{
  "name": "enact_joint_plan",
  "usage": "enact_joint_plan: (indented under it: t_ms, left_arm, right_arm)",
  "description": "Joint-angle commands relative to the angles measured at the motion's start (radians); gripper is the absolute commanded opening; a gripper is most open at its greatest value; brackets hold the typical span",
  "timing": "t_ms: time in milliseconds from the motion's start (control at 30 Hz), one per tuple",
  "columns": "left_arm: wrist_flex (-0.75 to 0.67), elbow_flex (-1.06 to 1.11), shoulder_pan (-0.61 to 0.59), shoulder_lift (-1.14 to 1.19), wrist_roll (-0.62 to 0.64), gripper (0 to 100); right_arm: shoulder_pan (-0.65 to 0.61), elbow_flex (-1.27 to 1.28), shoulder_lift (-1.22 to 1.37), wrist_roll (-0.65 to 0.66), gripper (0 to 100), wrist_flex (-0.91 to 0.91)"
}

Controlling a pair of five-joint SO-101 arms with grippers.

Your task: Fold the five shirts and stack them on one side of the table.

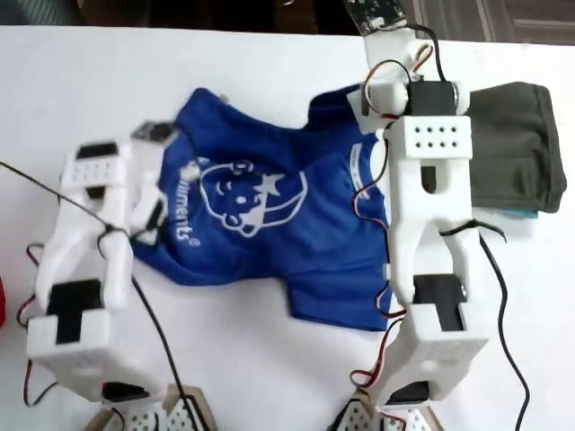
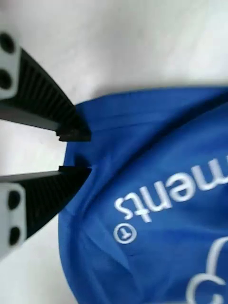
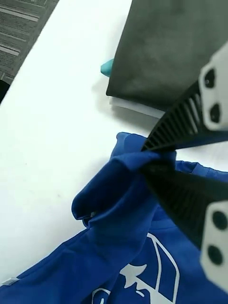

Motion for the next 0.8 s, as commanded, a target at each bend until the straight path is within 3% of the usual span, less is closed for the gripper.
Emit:
enact_joint_plan:
  t_ms: [0,167,400,567,767]
  left_arm:
    - [-0.077,0.105,-0.003,-0.101,-0.005,11]
    - [-0.247,0.173,0.000,-0.115,0.002,11]
    - [-0.428,0.102,0.002,0.017,0.003,11]
    - [-0.359,-0.107,-0.003,0.196,0.074,11]
    - [-0.229,-0.277,0.003,0.267,0.087,11]
  right_arm:
    - [-0.007,-0.046,-0.070,-0.002,1.8,0.038]
    - [-0.021,-0.006,-0.024,-0.002,1.8,-0.019]
    - [-0.010,0.038,0.183,-0.002,1.8,-0.314]
    - [-0.010,0.037,0.249,-0.009,2.1,-0.375]
    - [-0.010,0.003,0.193,-0.009,16.9,-0.272]
